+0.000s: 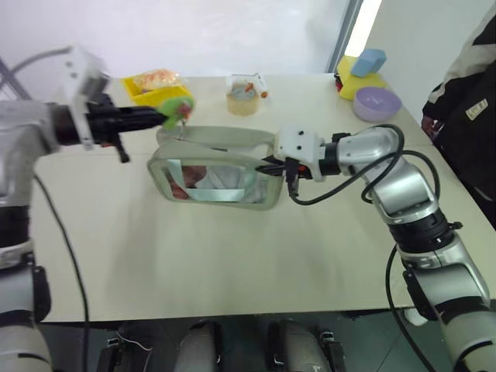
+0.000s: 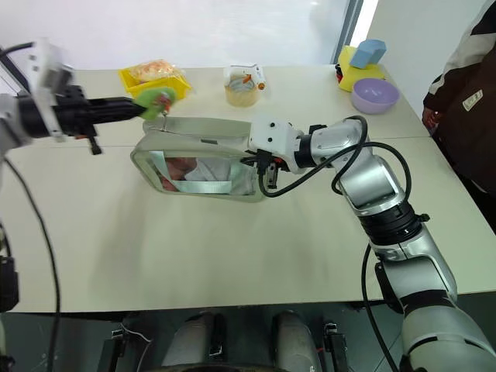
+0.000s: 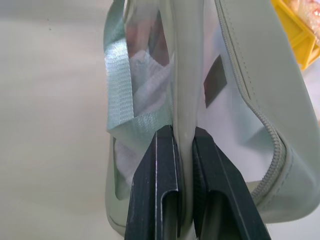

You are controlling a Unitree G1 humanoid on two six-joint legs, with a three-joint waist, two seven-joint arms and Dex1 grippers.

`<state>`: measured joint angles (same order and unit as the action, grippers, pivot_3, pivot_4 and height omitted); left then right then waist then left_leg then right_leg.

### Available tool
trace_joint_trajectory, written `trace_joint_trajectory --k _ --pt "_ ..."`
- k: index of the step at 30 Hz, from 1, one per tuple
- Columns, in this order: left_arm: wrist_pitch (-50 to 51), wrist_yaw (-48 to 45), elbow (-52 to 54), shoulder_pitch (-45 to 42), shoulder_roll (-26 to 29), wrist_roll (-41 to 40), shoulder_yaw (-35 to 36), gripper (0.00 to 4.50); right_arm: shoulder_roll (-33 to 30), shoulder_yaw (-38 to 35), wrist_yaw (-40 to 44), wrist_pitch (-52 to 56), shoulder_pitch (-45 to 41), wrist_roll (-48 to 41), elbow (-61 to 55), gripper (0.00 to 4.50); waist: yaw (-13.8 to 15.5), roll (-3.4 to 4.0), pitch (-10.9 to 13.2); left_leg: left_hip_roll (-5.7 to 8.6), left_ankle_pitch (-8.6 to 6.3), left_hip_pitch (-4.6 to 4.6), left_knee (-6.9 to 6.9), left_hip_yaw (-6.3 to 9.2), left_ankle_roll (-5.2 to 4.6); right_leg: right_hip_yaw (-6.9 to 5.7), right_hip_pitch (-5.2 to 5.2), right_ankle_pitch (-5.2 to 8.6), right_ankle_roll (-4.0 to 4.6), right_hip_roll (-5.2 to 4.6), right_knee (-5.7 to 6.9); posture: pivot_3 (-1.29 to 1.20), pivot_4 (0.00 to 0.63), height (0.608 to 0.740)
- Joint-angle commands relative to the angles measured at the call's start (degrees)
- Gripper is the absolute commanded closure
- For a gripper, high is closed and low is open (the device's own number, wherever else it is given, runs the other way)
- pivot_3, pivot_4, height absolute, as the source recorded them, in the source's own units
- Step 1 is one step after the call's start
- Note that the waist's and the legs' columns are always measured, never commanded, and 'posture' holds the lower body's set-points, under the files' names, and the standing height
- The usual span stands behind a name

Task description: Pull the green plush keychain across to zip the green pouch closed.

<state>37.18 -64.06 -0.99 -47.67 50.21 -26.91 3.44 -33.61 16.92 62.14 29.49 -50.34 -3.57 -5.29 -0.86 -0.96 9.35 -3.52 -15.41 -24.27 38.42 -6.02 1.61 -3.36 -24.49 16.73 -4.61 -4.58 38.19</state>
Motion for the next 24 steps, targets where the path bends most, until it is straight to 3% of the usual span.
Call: trace_joint_trajectory --k 1,4,5,8,13,19,24 --pt "-1.9 -0.9 3.3 0.5 -0.2 2.0 -3.3 4.47 0.3 -0.6 -0.7 -0.8 -1.6 -0.2 -0.7 4.50 -0.3 0.00 0.0 -0.01 0.00 0.00 0.00 0.00 0.00 0.00 -0.01 0.00 0.00 0.02 0.00 0.00 0.150 0.739" --pt "-7.3 -1.0 1.0 1.5 0.6 7.3 -6.6 4.47 0.0 -0.8 -0.8 -0.8 -1.1 -0.2 -1.0 4.50 -0.2 0.00 0.0 -0.02 0.00 0.00 -0.03 0.00 0.00 0.01 -0.04 0.00 0.00 0.04 0.00 0.00 0.150 0.739" --pt "-9.1 -0.4 -0.3 1.2 0.5 8.8 -6.9 4.19 -0.1 -0.9 -0.8 -0.6 -0.8 -0.2 -1.3 4.50 0.0 0.00 0.0 -0.02 0.00 0.00 -0.03 0.00 0.00 0.00 -0.04 0.00 0.00 0.04 -0.01 0.00 0.150 0.739" --pt "-7.2 -1.5 -1.2 -1.0 0.0 6.5 -5.1 3.04 -0.2 -1.1 -1.2 0.0 -0.2 -0.5 -1.8 4.50 0.1 0.00 0.0 -0.01 0.00 0.00 0.05 -0.01 -0.01 0.00 -0.01 0.00 0.00 0.02 -0.01 0.00 0.150 0.739" --pt "-3.7 -5.9 1.2 -2.0 5.9 4.8 -3.3 0.56 0.0 -0.9 -1.4 -0.3 0.1 -0.6 -1.5 4.50 -0.2 0.00 0.0 -0.01 -0.01 -0.02 0.03 0.00 -0.02 0.01 -0.02 0.00 0.00 0.03 -0.01 0.00 0.150 0.739" --pt "-1.3 -9.3 1.3 1.5 14.6 3.4 0.9 0.56 0.3 -0.7 -1.0 -1.9 -0.6 -0.5 0.6 4.50 0.0 0.00 0.0 -0.03 -0.01 -0.02 0.01 0.00 -0.02 0.01 -0.04 0.00 0.00 0.04 -0.02 0.00 0.150 0.739" --pt "-5.6 -6.8 2.4 10.3 14.2 5.7 1.5 0.56 0.9 -0.4 -0.6 -3.3 -1.7 -0.4 2.6 4.50 0.0 0.02 0.0 -0.04 -0.01 0.06 -0.01 -0.01 -0.02 0.01 0.01 0.01 0.01 0.02 -0.01 0.00 0.150 0.739"
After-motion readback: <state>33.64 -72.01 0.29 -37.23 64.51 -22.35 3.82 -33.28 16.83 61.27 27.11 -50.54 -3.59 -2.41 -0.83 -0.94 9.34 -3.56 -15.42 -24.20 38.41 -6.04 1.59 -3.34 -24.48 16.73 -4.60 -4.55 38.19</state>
